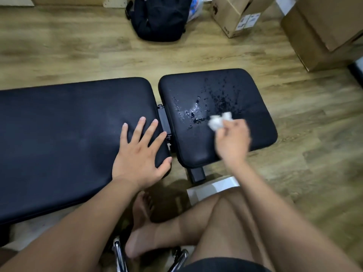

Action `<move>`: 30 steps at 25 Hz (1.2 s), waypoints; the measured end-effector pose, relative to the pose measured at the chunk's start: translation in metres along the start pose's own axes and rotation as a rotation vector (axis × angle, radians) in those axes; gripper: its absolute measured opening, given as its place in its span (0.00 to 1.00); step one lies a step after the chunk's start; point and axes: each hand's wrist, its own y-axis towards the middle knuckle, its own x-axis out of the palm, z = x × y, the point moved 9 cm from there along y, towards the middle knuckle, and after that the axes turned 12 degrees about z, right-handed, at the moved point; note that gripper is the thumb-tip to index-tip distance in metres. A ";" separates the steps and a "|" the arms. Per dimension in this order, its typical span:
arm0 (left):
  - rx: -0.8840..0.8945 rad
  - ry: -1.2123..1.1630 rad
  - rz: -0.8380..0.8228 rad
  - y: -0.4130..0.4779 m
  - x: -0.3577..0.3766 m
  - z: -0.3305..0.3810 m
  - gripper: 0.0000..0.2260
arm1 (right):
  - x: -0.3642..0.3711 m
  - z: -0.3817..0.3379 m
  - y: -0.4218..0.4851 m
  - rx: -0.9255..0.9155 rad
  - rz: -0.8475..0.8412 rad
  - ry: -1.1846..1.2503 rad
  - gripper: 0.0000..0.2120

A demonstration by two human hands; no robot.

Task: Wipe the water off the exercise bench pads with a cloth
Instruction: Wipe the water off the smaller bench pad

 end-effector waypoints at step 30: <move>-0.008 -0.029 -0.018 -0.003 0.000 0.000 0.32 | -0.021 -0.064 -0.110 -0.615 -0.061 0.336 0.13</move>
